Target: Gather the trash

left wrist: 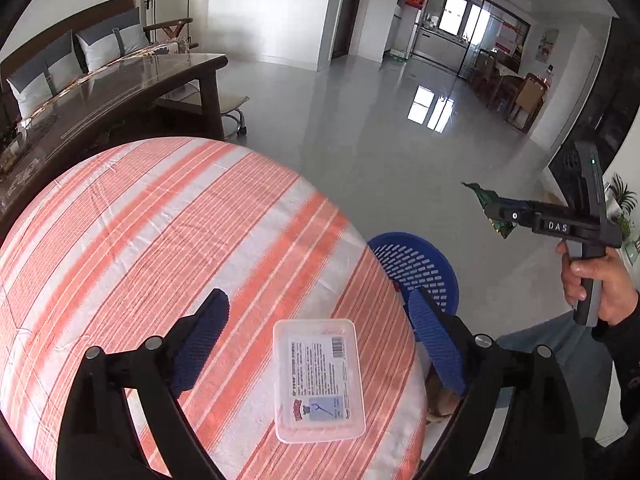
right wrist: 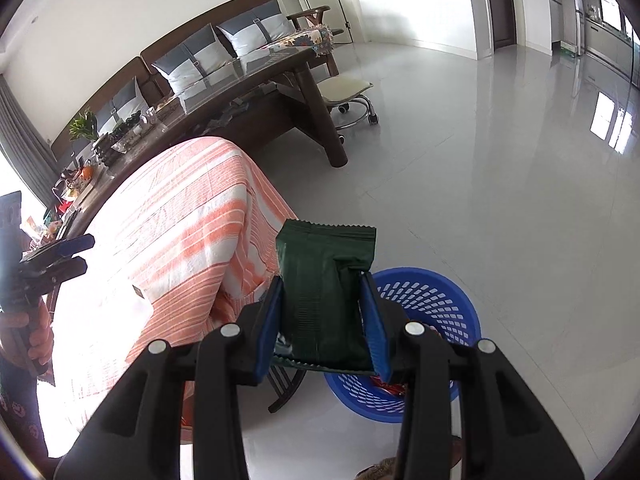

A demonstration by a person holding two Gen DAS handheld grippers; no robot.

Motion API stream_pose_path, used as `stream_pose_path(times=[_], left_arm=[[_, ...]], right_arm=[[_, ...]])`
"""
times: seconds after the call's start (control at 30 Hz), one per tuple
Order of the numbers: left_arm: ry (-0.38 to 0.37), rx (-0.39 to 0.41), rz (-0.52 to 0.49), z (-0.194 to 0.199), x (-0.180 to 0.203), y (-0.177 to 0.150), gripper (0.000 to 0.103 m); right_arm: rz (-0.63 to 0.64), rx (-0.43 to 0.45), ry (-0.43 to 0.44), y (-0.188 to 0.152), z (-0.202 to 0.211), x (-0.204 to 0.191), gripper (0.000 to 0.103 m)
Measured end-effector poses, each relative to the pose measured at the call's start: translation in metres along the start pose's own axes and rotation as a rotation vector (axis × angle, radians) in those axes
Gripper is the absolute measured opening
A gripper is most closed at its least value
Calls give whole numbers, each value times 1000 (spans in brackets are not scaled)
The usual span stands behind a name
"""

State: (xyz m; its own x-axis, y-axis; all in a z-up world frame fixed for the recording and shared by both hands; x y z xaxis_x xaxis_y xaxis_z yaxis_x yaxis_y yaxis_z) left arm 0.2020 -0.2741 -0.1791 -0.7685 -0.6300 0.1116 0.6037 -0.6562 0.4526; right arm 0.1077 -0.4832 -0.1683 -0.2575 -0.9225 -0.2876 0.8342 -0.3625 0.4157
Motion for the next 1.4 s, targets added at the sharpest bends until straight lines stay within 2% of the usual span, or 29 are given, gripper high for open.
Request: stream_pose_path(times=[0.17, 0.2, 0.23, 0.27, 0.33, 0.37, 0.53, 0.7, 0.87, 0.9, 0.93, 0.97, 1.0, 1.1, 1.13, 1.2, 1.33, 1.4], left_arm=[[83, -133, -43, -43, 10, -39, 91], [98, -146, -44, -49, 10, -43, 84], [98, -151, -35, -52, 8, -44, 70], [84, -153, -13, -53, 6, -42, 60], [19, -126, 12, -48, 12, -32, 59], [13, -109, -1, -45, 20, -25, 59], [-104, -71, -68, -56, 94, 14, 59], [-177, -126, -110, -111, 159, 36, 60], [-163, -199, -120, -179, 178, 43, 61], [-159, -211, -112, -192, 178, 43, 76], [-163, -208, -100, -203, 177, 45, 84], [-167, -196, -86, -210, 175, 46, 89], [-163, -196, -74, -215, 172, 47, 89], [-181, -192, -28, -214, 168, 51, 89], [-190, -169, -19, -208, 167, 54, 89], [-176, -122, -11, -193, 169, 57, 89], [-119, -5, -22, -149, 176, 66, 95], [-82, 63, -42, -121, 181, 64, 98]], right_arm=[[-3, -12, 3, -7, -5, 0, 38], [-4, -14, 4, -8, -6, 0, 38], [-3, -15, 1, -9, -5, 1, 38], [-4, -16, -2, -10, -4, 3, 38], [-10, -21, -10, -13, -3, 9, 38], [-17, -25, -17, -15, -4, 13, 38], [-99, -85, -20, -29, -22, 50, 38], [-196, -133, -23, -40, -49, 91, 38], [-295, -140, 7, -45, -71, 124, 38], [-324, -136, 23, -45, -75, 132, 40], [-353, -130, 50, -46, -80, 138, 41], [-381, -121, 72, -47, -83, 144, 55], [-405, -112, 78, -49, -84, 150, 69], [-434, -93, 87, -51, -77, 158, 71], [-436, -84, 83, -51, -72, 160, 71], [-434, -59, 55, -51, -60, 161, 81], [-417, -31, -10, -58, -32, 156, 82], [-401, -6, -28, -63, -14, 146, 99]])
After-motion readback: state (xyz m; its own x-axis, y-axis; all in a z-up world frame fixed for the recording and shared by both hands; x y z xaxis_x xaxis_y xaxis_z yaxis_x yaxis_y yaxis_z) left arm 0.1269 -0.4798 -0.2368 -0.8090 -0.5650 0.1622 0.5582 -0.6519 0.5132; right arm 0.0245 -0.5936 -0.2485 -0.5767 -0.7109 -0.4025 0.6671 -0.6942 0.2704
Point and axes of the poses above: each gripper's, at about its wrist camera, not at the fingertips, and z roughly against the way its jaws point, x to its right, y to its top, the point moved 8 cm from there along -z, roughly the way its jaws point, and after that the axes turned 10 degrees about -x, right-handed, at the moved point
